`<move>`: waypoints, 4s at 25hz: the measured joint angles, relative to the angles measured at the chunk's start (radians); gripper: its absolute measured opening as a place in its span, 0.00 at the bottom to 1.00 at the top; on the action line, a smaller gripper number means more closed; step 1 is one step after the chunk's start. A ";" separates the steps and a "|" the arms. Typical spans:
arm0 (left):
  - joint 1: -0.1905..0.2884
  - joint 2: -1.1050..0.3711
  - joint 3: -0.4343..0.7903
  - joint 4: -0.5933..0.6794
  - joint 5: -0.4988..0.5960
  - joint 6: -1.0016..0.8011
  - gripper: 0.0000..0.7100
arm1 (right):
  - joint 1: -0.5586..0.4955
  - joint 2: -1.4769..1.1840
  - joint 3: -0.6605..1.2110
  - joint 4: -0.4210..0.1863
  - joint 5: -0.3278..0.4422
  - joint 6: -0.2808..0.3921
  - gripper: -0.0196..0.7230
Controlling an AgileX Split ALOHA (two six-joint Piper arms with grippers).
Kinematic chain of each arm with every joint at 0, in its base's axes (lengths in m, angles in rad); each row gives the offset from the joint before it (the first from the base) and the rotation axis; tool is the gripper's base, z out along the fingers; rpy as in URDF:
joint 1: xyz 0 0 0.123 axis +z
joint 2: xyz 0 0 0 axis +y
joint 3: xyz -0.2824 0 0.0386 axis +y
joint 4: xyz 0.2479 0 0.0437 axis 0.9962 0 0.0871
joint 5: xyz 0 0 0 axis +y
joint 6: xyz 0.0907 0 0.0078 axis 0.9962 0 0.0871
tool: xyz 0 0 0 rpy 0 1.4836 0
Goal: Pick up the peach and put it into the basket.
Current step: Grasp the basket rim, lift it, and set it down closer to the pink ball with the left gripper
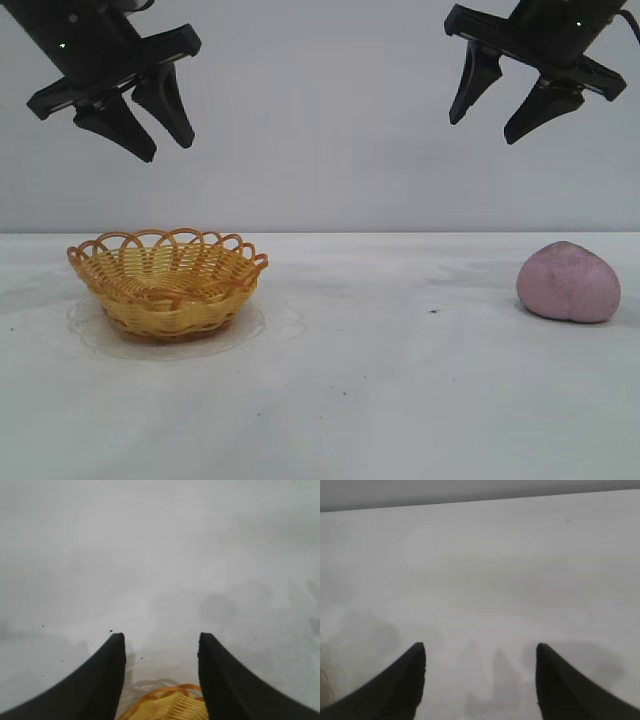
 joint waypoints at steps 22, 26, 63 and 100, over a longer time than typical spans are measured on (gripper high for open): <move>0.000 0.000 -0.068 0.198 0.214 0.082 0.48 | 0.000 0.000 0.000 0.000 0.000 -0.017 0.64; 0.000 0.000 -0.160 0.366 0.325 0.029 0.48 | 0.000 0.000 0.000 0.000 0.000 -0.020 0.64; -0.090 0.348 -0.614 0.711 0.833 -0.117 0.48 | 0.000 0.000 0.000 0.000 0.004 -0.023 0.64; -0.068 0.322 -0.610 0.460 0.836 -0.469 0.00 | 0.000 0.000 0.000 0.000 0.004 -0.054 0.64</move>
